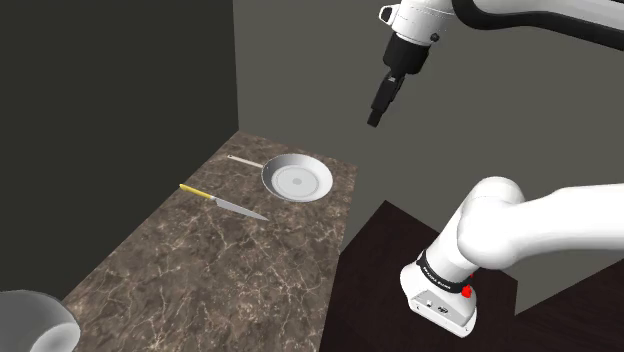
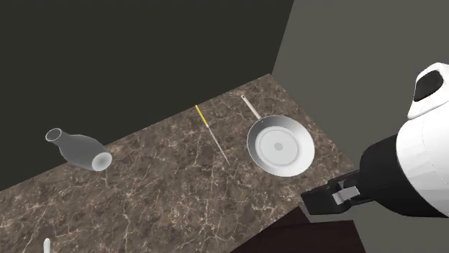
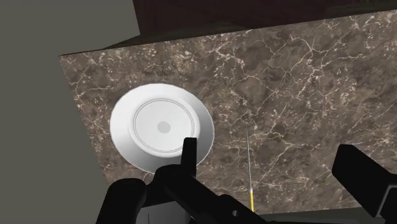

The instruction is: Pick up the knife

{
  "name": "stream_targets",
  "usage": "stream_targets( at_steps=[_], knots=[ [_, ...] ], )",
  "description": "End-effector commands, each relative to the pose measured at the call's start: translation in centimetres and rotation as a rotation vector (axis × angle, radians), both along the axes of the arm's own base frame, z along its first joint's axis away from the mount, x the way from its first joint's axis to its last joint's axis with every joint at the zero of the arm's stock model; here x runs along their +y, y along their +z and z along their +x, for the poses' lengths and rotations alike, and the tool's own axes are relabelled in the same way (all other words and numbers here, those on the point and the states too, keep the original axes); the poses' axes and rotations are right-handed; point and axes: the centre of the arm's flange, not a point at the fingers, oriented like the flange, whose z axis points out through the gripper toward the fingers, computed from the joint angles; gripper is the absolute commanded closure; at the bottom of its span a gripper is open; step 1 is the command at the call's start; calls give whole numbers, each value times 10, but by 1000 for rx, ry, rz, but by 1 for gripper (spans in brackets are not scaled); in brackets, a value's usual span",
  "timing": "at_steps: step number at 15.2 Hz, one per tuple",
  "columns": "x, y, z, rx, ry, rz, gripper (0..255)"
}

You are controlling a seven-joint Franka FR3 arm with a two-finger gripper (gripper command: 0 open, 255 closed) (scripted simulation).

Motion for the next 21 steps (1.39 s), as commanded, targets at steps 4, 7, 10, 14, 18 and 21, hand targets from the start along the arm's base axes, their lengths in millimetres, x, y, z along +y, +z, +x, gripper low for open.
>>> stream_targets(
  at_steps=[4,7,10,14,18,21],
  knots=[
    [12,-27,27,4,13,0,0],
    [25,-54,54,9,26,0,0],
    [38,-81,80,13,39,-1,0],
    [55,-117,115,19,56,-1,0],
    [74,-153,149,25,73,-1,0],
    [88,-181,175,29,86,-2,0]
  ],
)
